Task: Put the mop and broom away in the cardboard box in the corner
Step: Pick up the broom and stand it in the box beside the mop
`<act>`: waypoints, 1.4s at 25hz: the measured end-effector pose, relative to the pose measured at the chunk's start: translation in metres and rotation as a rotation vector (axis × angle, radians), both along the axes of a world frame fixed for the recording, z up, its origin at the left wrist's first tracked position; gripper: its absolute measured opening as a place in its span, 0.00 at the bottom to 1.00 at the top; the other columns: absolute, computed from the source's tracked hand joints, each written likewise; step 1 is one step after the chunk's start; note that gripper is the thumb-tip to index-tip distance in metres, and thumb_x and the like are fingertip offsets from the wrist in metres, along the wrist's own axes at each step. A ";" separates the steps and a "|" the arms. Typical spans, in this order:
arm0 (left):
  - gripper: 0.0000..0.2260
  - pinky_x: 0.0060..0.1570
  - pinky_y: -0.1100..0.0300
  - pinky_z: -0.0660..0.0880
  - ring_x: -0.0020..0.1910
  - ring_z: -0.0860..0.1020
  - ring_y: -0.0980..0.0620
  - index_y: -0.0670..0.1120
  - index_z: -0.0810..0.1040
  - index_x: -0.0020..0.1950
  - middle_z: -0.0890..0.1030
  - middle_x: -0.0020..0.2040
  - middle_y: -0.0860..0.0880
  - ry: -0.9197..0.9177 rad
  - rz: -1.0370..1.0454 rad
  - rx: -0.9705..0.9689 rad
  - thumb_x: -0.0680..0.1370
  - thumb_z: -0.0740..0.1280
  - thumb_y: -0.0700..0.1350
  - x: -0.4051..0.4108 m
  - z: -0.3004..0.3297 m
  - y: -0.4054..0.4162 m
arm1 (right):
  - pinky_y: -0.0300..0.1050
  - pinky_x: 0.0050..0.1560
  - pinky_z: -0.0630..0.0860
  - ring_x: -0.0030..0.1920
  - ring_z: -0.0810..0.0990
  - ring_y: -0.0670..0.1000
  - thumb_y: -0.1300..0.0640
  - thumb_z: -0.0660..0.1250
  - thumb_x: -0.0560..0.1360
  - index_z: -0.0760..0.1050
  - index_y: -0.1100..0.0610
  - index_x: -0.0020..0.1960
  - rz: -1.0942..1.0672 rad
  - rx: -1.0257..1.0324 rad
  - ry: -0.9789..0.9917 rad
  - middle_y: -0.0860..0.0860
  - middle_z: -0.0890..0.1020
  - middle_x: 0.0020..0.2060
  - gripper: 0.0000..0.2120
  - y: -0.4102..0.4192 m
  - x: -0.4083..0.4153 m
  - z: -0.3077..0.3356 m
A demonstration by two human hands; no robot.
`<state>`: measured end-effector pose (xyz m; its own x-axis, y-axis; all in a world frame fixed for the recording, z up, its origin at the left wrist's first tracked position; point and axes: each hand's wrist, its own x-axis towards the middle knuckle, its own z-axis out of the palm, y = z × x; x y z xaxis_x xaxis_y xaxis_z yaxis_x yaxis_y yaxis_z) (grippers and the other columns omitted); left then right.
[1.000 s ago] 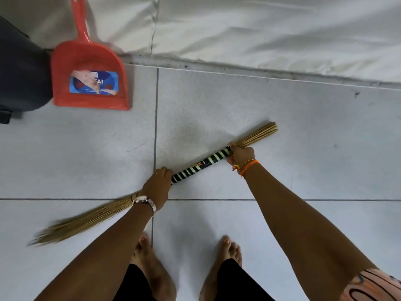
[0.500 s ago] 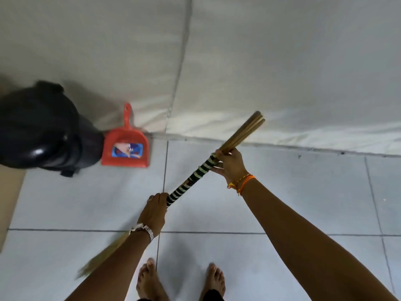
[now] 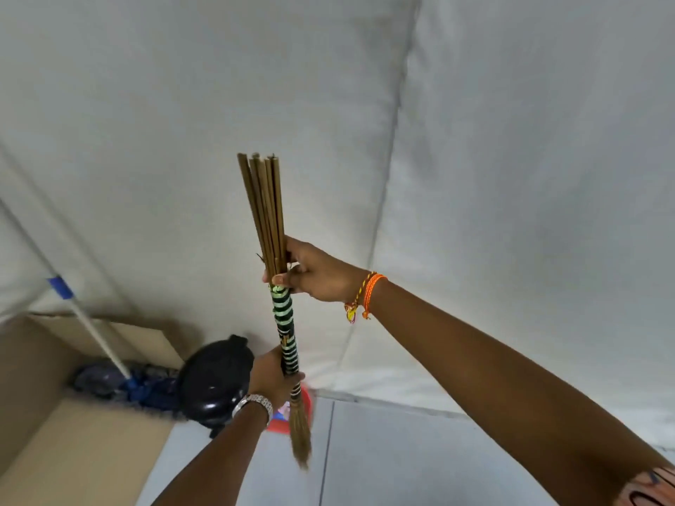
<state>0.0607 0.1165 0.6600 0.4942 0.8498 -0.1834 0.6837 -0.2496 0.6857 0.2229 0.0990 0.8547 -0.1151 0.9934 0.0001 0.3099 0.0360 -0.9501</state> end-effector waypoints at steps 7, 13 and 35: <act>0.11 0.39 0.60 0.72 0.36 0.75 0.50 0.46 0.78 0.40 0.78 0.36 0.51 0.042 0.211 0.151 0.64 0.77 0.42 -0.156 0.106 0.062 | 0.61 0.51 0.82 0.56 0.80 0.60 0.63 0.68 0.74 0.67 0.54 0.60 0.119 0.083 -0.115 0.62 0.75 0.59 0.17 0.074 -0.167 0.106; 0.08 0.49 0.54 0.78 0.48 0.83 0.41 0.44 0.82 0.43 0.86 0.44 0.43 0.011 0.330 0.125 0.66 0.74 0.38 -0.339 0.130 0.127 | 0.64 0.49 0.82 0.57 0.80 0.62 0.63 0.70 0.73 0.69 0.58 0.62 0.200 0.093 -0.103 0.58 0.76 0.53 0.19 0.152 -0.351 0.128; 0.08 0.45 0.58 0.71 0.42 0.77 0.49 0.48 0.76 0.45 0.80 0.42 0.50 0.056 0.269 -0.046 0.72 0.73 0.49 -0.604 0.083 0.461 | 0.57 0.51 0.83 0.54 0.81 0.64 0.68 0.69 0.72 0.72 0.59 0.55 0.168 0.158 -0.051 0.64 0.80 0.51 0.14 0.484 -0.610 0.075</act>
